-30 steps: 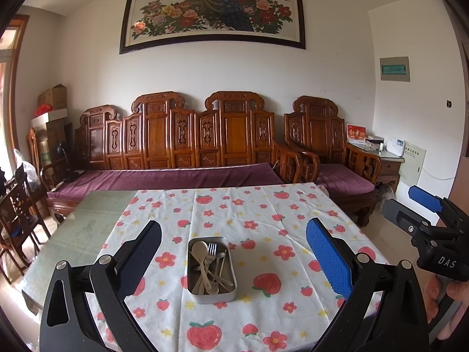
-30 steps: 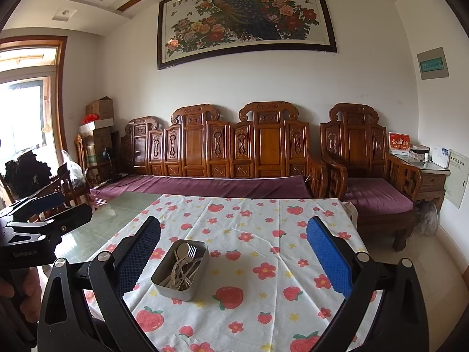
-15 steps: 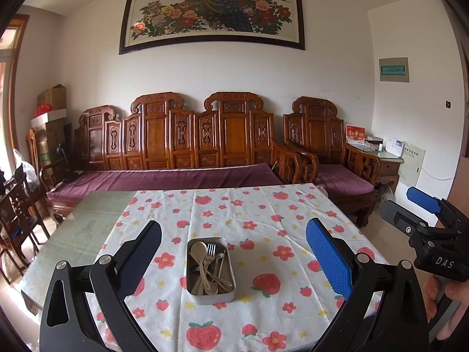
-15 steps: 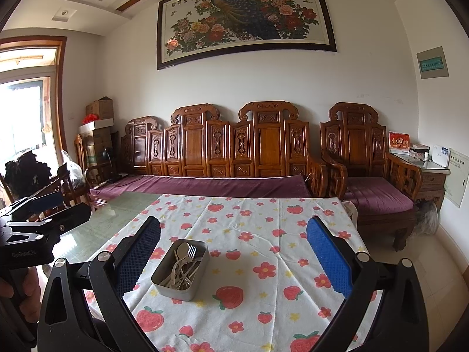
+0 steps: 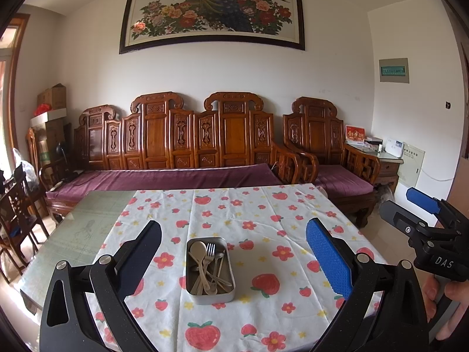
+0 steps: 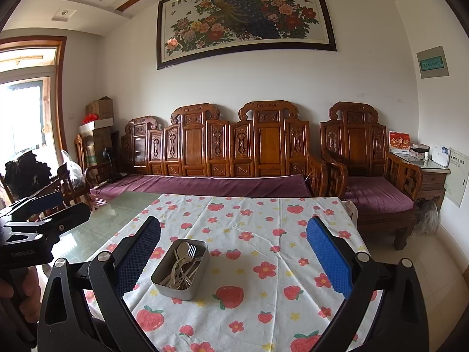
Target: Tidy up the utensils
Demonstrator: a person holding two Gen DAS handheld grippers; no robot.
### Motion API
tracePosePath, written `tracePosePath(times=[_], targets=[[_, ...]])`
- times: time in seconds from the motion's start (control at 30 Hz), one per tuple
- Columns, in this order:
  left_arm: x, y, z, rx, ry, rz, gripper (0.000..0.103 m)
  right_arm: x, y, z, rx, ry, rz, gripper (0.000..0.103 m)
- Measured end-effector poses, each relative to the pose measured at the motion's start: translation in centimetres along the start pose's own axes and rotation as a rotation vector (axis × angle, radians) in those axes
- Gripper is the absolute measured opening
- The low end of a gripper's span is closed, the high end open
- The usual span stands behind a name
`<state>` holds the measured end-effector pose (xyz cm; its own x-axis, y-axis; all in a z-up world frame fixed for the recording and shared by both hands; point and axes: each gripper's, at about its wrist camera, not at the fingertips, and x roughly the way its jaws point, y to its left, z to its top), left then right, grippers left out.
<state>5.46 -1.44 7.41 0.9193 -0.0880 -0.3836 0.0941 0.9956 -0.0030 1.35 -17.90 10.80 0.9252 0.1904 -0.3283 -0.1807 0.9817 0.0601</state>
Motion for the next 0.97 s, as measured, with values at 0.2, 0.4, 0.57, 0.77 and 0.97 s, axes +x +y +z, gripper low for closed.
tracePosePath(times=[0.2, 0.4, 0.57, 0.77, 0.97], targets=[[-0.04, 0.01, 0.04, -0.001, 0.0, 0.0, 0.095, 0.0, -0.03, 0.05, -0.001, -0.001, -0.001, 0.101], [-0.08, 0.05, 0.06, -0.002, 0.001, 0.0, 0.095, 0.0, -0.06, 0.1, 0.001, 0.0, 0.0, 0.101], [-0.06, 0.07, 0.1, 0.0, 0.0, 0.0, 0.095, 0.01, -0.08, 0.13, 0.001, 0.0, 0.0, 0.1], [0.0, 0.21, 0.25, -0.002, 0.001, -0.002, 0.095, 0.01, -0.11, 0.17, 0.0, -0.001, 0.0, 0.1], [0.04, 0.56, 0.3, -0.004, 0.001, -0.004, 0.095, 0.02, -0.15, 0.19, 0.001, 0.0, 0.0, 0.101]])
